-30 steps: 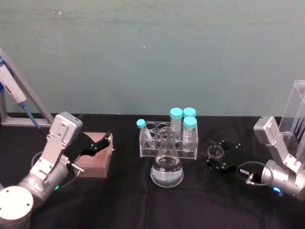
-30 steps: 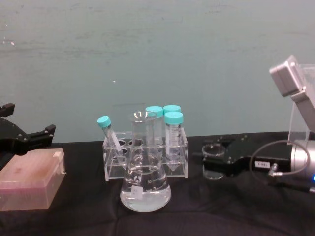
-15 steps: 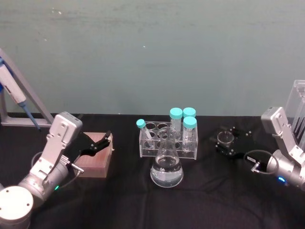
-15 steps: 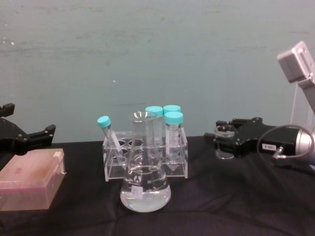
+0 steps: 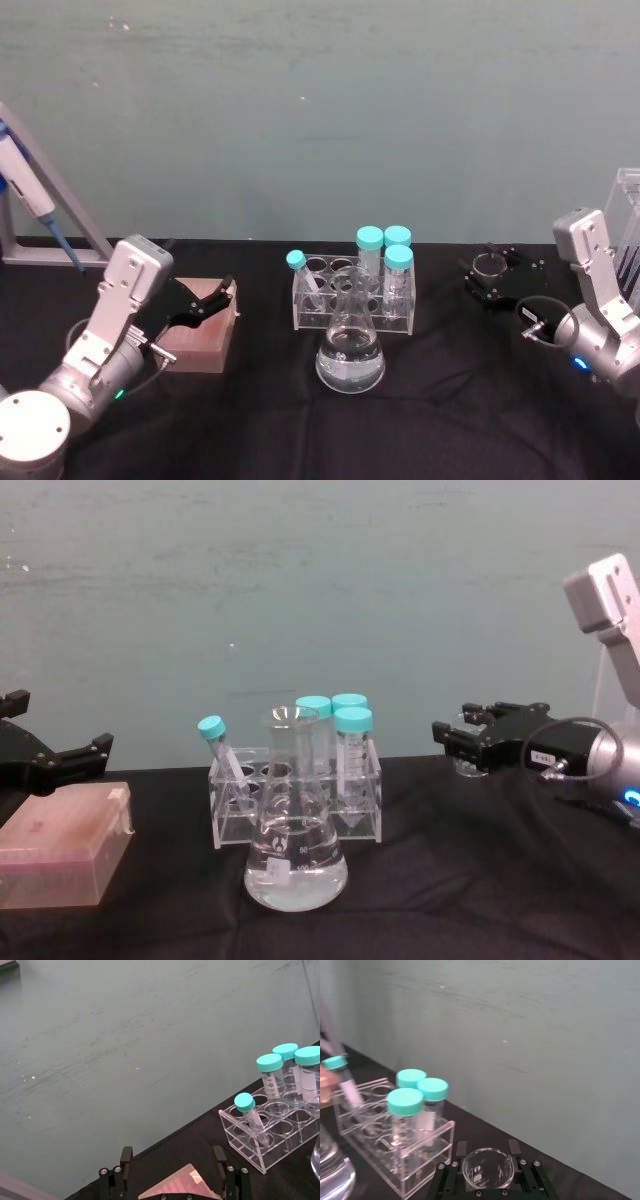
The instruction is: Place the experimental apparatus aside using one hand.
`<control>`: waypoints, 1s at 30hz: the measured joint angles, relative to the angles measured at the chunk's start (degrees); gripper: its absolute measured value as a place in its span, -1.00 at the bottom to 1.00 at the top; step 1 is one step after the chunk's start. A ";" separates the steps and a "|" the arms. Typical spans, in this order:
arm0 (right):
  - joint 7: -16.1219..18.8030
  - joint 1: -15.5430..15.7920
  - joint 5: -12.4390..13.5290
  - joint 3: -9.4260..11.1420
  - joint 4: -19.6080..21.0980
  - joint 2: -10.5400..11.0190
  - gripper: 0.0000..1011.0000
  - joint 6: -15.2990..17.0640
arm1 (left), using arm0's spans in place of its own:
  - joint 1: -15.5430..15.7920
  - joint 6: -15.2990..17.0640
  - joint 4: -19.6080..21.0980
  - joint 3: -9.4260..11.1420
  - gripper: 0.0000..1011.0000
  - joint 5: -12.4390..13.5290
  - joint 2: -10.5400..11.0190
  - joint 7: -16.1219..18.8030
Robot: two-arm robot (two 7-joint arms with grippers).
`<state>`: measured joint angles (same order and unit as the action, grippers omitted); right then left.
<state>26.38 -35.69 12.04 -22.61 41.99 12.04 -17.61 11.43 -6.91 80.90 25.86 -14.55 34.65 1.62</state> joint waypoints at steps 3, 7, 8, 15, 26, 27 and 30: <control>-2.67 0.30 -0.72 0.68 0.24 -0.81 -0.01 0.63 | 0.00 0.00 0.00 0.00 0.98 0.00 0.00 0.00; -5.22 0.53 -1.54 1.40 0.43 -1.82 -0.01 1.26 | 0.00 0.00 0.00 0.00 0.98 0.00 0.00 0.00; -6.08 0.59 -1.93 1.63 0.49 -2.11 -0.01 1.48 | 0.00 0.00 0.00 0.00 0.98 0.00 0.00 0.00; -9.06 0.45 -3.62 2.32 0.02 -3.15 -0.01 2.42 | 0.00 0.00 0.00 0.00 0.98 0.00 0.00 0.00; -14.12 -0.42 -6.59 3.98 -2.03 -4.57 -0.01 3.57 | 0.00 0.00 0.00 0.00 0.98 0.00 0.00 0.01; -14.53 -0.46 -6.76 4.15 -2.19 -4.67 -0.01 3.54 | 0.00 0.00 0.00 0.00 0.98 0.00 0.00 0.01; -15.61 -0.55 -7.14 4.62 -2.58 -4.92 -0.01 3.40 | 0.00 0.00 0.00 0.00 0.98 0.00 0.00 0.00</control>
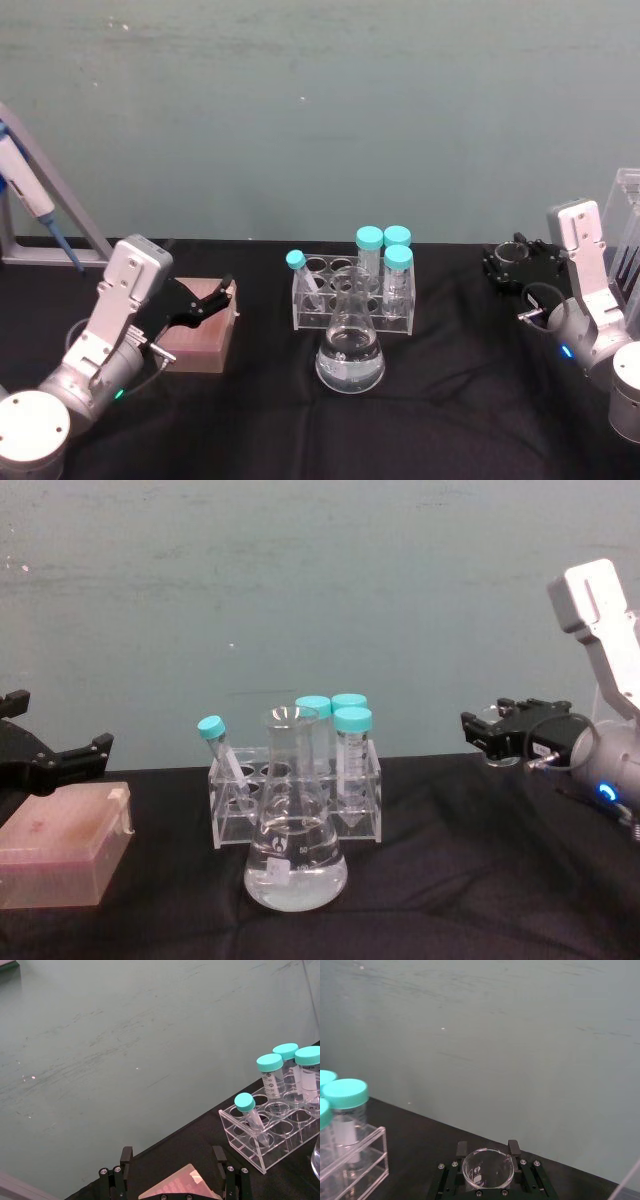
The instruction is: Place the experimental apparatus aside using one hand.
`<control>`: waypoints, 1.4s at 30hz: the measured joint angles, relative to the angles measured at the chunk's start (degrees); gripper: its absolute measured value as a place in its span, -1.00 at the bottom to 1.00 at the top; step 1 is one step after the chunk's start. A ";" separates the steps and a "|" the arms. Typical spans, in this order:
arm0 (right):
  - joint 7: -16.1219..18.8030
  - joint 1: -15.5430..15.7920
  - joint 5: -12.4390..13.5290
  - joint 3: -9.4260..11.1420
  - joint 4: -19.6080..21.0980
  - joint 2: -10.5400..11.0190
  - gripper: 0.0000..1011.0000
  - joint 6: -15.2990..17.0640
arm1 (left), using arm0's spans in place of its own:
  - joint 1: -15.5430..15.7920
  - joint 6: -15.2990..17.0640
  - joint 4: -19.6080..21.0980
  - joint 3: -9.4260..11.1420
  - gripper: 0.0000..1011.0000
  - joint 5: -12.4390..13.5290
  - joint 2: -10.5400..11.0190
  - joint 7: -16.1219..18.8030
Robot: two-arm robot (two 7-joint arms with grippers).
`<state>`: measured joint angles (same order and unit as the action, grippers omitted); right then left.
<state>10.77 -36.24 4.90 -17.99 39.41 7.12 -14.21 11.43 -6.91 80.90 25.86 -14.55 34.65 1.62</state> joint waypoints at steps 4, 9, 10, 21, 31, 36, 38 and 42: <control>-1.71 0.00 -0.47 0.93 -0.23 -0.51 -0.01 -0.15 | 0.00 0.00 0.00 0.00 0.98 0.00 0.00 0.00; -3.43 0.31 -0.86 2.10 -0.30 -1.20 -0.01 -0.13 | 0.00 0.00 0.00 0.00 0.98 0.00 0.00 0.00; -3.61 0.36 -0.92 2.26 -0.31 -1.30 -0.01 -0.10 | 0.00 0.00 0.00 0.00 0.98 0.00 0.00 0.00; -6.74 0.38 -2.15 4.48 -1.73 -2.59 -0.01 -0.10 | 0.00 0.00 0.00 0.00 0.98 0.00 0.00 0.00; -8.27 -0.25 -3.14 6.22 -3.23 -3.40 -0.01 -0.19 | 0.00 0.00 0.00 0.00 0.98 0.00 0.00 0.00; -8.97 -0.98 -3.82 7.08 -4.56 -3.71 -0.01 -0.61 | 0.00 0.00 0.00 0.00 0.98 0.00 0.00 0.00; -9.18 -1.16 -4.03 7.33 -4.86 -3.77 -0.01 -0.65 | 0.00 0.00 0.00 0.00 0.98 0.00 0.00 0.00; -9.83 -1.70 -4.69 8.05 -5.79 -3.92 -0.01 -0.79 | 0.00 0.00 0.00 0.00 0.98 0.00 0.00 -0.01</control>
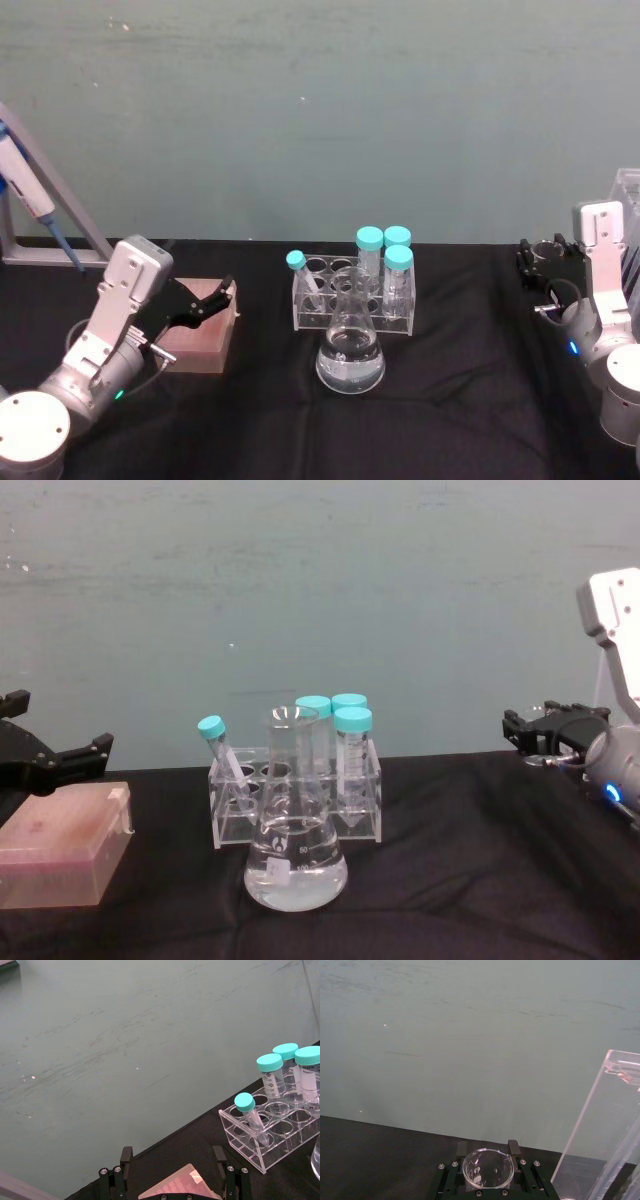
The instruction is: Place the experimental apparatus aside using one hand.
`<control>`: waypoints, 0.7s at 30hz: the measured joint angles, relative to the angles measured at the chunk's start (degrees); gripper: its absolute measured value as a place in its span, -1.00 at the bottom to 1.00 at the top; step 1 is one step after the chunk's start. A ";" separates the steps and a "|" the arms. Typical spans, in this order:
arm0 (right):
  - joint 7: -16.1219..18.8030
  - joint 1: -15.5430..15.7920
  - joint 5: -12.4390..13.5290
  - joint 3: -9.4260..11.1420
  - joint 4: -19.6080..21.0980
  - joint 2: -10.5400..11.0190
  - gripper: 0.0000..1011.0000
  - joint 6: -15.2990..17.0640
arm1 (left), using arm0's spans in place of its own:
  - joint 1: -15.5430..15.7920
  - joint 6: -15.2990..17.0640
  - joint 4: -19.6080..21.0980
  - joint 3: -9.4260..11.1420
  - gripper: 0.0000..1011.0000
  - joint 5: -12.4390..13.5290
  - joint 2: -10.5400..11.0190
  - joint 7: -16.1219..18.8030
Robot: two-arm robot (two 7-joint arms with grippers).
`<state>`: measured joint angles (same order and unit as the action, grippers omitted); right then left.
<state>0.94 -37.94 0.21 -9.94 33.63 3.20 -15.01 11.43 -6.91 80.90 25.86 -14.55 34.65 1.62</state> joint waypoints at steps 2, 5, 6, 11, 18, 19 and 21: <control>-0.18 -0.17 -0.18 0.20 -0.32 -0.05 -0.01 -0.07 | 0.00 0.00 0.00 0.00 0.98 0.00 -0.01 0.00; -0.60 -0.42 -0.58 0.71 -0.95 -0.15 -0.01 -0.17 | 0.00 0.00 0.00 0.00 0.98 0.00 0.00 0.00; -0.70 -0.51 -0.68 0.84 -1.15 -0.18 -0.01 -0.20 | 0.00 0.00 0.00 0.00 0.98 0.00 0.00 0.00; -1.33 -1.17 -1.26 1.73 -2.87 -0.50 -0.01 -0.71 | 0.00 0.00 0.00 0.00 0.98 0.00 0.00 0.00; -1.79 -1.81 -1.97 2.75 -4.62 -0.86 -0.01 -1.17 | 0.00 0.00 0.00 0.00 0.98 0.00 0.00 0.00; -1.86 -1.84 -2.07 2.85 -4.73 -0.89 -0.01 -1.19 | 0.00 0.00 0.00 0.00 0.98 0.00 0.00 0.00; -2.00 -2.04 -2.35 3.15 -5.25 -0.97 -0.01 -1.30 | 0.00 0.00 0.00 0.00 0.98 0.00 0.00 0.00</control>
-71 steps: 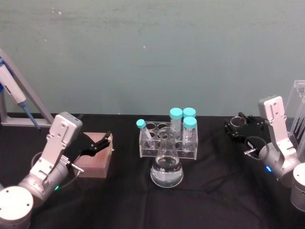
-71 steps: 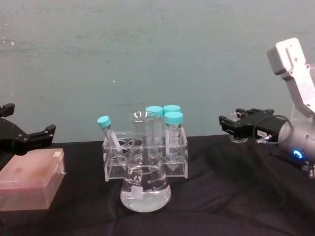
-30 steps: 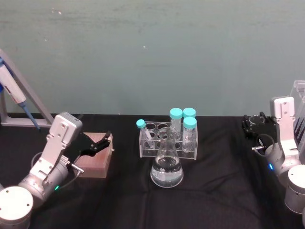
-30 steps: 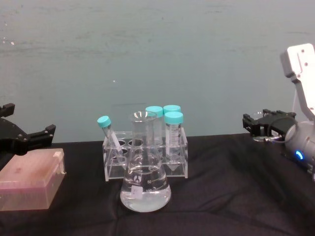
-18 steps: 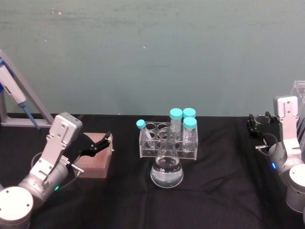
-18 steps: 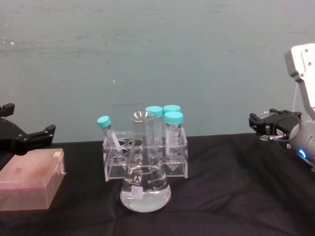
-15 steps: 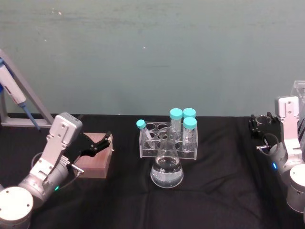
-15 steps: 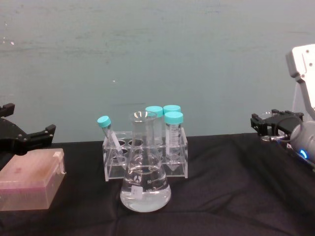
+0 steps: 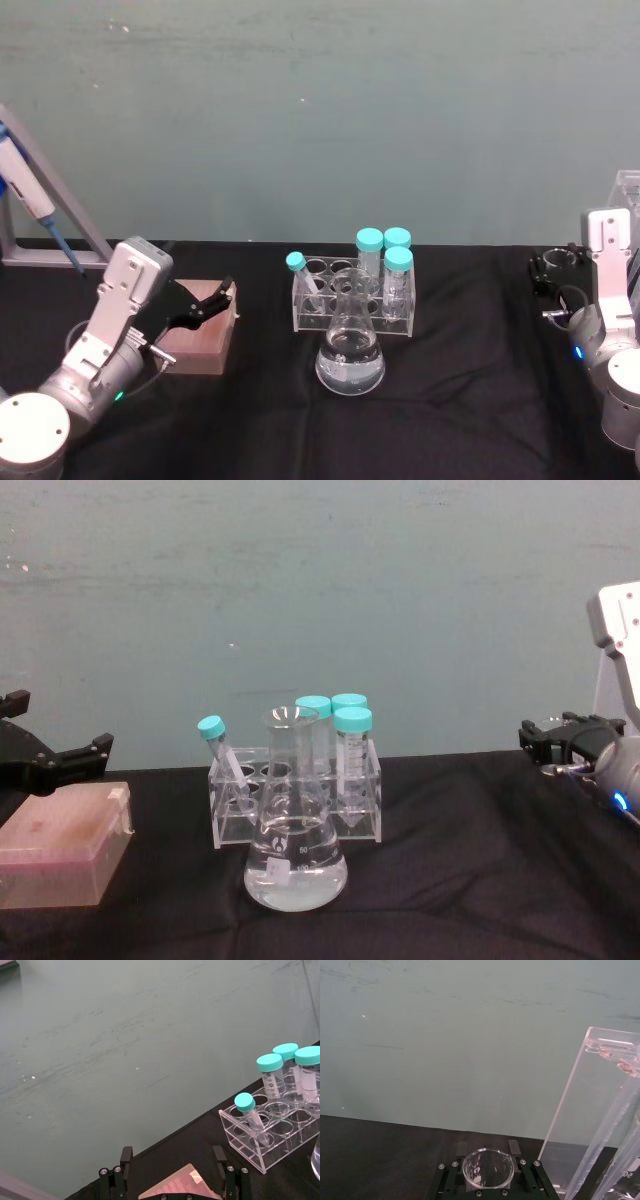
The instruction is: Place the experimental apparatus aside using one hand.
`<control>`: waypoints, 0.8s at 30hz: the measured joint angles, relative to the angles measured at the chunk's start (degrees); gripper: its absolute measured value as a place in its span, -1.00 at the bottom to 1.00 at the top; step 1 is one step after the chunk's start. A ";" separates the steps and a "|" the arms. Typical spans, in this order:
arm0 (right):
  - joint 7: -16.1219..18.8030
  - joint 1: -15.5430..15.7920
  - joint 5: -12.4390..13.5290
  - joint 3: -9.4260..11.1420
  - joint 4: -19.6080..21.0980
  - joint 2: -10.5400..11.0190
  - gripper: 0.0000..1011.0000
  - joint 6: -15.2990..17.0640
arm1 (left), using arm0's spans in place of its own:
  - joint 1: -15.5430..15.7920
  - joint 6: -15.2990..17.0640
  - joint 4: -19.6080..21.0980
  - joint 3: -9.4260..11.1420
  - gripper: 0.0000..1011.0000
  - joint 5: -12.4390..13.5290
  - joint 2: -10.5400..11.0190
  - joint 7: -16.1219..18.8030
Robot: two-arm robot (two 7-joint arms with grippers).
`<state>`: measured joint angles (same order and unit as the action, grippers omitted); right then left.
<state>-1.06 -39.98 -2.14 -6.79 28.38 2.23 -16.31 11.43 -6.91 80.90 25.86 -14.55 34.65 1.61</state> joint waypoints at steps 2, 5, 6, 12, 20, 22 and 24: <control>-0.10 -0.16 -0.19 0.19 -0.33 -0.05 -0.01 -0.09 | 0.00 0.00 0.00 0.00 0.98 0.00 0.00 0.00; -0.29 -0.34 -0.62 0.56 -0.69 -0.16 -0.01 -0.10 | 0.00 0.00 0.00 0.00 0.98 0.00 0.00 0.01; -0.35 -0.40 -0.82 0.72 -0.84 -0.20 -0.01 -0.10 | 0.00 0.00 0.00 0.00 0.98 0.00 0.00 0.01; -0.43 -0.61 -1.58 1.40 -1.34 -0.35 -0.01 0.03 | 0.00 0.00 0.00 0.00 0.98 0.00 0.00 0.01; -0.59 -1.04 -2.35 2.09 -2.53 -0.49 -0.01 0.16 | 0.00 0.00 0.00 0.00 0.98 0.00 0.00 0.01; -0.63 -1.20 -2.47 2.19 -2.85 -0.53 -0.01 0.12 | 0.00 0.00 0.00 0.00 0.98 0.00 0.00 0.01; -0.64 -1.31 -2.54 2.24 -3.05 -0.55 -0.01 0.07 | 0.00 0.00 0.00 0.00 0.98 0.00 0.00 0.01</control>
<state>-1.70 -41.29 -4.68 -4.56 25.33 1.68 -16.24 11.43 -6.91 80.90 25.86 -14.55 34.64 1.62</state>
